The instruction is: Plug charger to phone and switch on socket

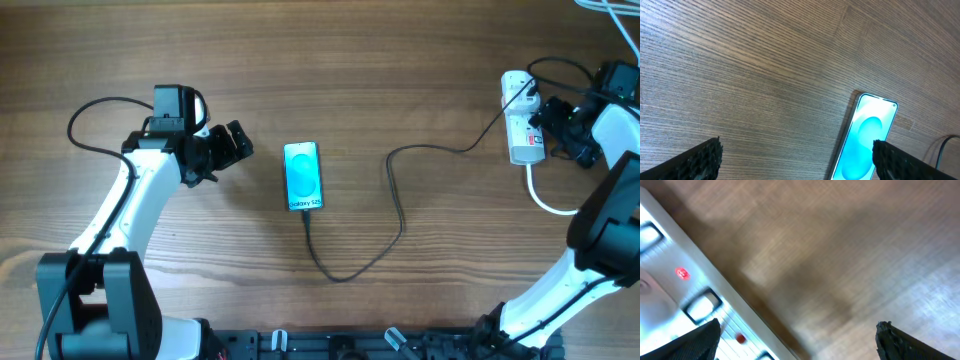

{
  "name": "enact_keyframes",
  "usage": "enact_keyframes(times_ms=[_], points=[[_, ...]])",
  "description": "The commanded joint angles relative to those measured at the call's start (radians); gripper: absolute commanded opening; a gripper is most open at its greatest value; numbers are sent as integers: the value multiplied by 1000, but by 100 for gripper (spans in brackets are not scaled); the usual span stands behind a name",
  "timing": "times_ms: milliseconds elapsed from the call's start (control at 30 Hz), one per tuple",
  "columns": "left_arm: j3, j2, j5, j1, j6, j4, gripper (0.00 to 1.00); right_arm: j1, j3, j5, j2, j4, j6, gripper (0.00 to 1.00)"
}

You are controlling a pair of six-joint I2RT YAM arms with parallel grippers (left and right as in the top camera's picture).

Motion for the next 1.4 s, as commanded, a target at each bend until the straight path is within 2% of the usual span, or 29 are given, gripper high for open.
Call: enact_keyframes(times_ms=[0, 100, 167, 300, 367, 567, 1100, 1267, 1367], points=[[-1, 0, -6, 8, 5, 4, 100, 1, 17, 36, -151, -22, -23, 100], [-1, 0, -6, 8, 5, 4, 100, 1, 17, -93, -311, -39, -23, 100], [-1, 0, -6, 8, 5, 4, 100, 1, 17, -267, -374, -59, -23, 99], [-1, 0, -6, 8, 5, 4, 100, 20, 8, -502, -388, -116, -82, 100], [-1, 0, -6, 8, 5, 4, 100, 55, 6, -503, -388, -155, -135, 100], [-1, 0, -6, 8, 5, 4, 100, 130, 6, -505, -388, -161, -121, 100], [-1, -1, -6, 8, 5, 3, 100, 131, 6, -505, -388, -158, -121, 100], [-1, -170, -6, 6, 5, 0, 100, 131, 6, -505, -388, -158, -121, 100], [-1, -372, -8, 6, 6, -1, 100, 131, 6, -505, -388, -158, -121, 100]])
